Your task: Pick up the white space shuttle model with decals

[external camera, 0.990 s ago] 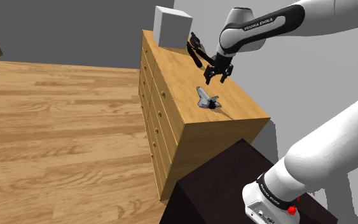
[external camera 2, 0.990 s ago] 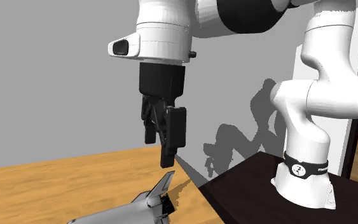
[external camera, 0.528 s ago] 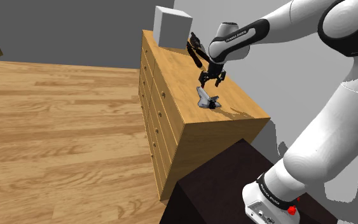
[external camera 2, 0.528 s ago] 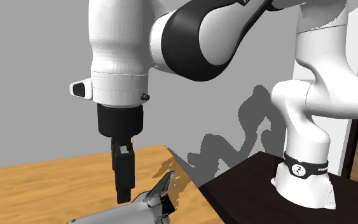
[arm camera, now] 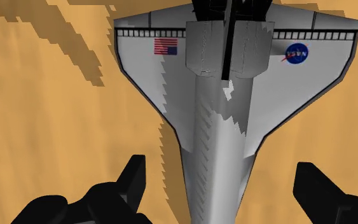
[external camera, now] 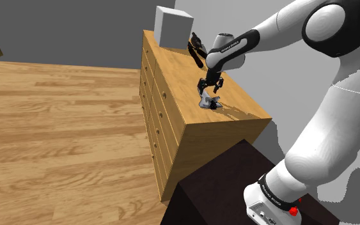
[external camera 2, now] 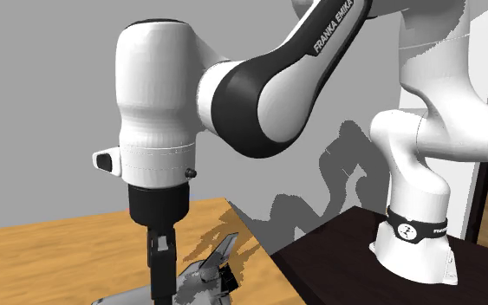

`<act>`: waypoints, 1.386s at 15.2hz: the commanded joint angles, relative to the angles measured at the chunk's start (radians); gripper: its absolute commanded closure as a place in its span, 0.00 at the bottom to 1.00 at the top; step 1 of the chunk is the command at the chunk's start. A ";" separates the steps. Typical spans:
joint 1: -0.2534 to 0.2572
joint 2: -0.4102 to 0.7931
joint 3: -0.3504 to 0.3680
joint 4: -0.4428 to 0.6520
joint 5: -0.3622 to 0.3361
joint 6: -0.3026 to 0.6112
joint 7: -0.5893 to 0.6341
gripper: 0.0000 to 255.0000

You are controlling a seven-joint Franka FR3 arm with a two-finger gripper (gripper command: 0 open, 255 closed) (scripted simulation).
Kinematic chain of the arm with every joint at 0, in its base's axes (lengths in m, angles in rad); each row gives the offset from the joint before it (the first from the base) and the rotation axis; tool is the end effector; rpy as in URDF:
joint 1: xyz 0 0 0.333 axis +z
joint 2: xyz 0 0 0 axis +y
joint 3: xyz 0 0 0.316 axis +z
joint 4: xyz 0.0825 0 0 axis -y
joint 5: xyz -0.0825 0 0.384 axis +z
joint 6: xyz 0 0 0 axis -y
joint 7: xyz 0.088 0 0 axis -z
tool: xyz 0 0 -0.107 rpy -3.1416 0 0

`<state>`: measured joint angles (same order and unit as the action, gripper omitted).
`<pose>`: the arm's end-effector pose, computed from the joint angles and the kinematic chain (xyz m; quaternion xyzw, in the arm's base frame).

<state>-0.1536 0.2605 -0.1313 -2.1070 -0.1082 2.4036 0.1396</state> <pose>0.5572 -0.1626 0.2977 0.9839 -0.1693 0.0146 0.0551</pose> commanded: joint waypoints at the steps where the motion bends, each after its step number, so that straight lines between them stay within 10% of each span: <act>1: 0.000 0.010 0.000 -0.008 0.000 0.018 0.002 0.00; 2: 0.000 0.010 0.000 -0.008 0.000 0.018 0.002 0.00; 3: 0.000 0.007 0.000 -0.012 -0.001 0.019 0.002 1.00; 21: 0.003 -0.067 -0.001 0.023 -0.002 -0.089 -0.005 1.00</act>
<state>-0.1506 0.1999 -0.1319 -2.0927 -0.1108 2.3292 0.1362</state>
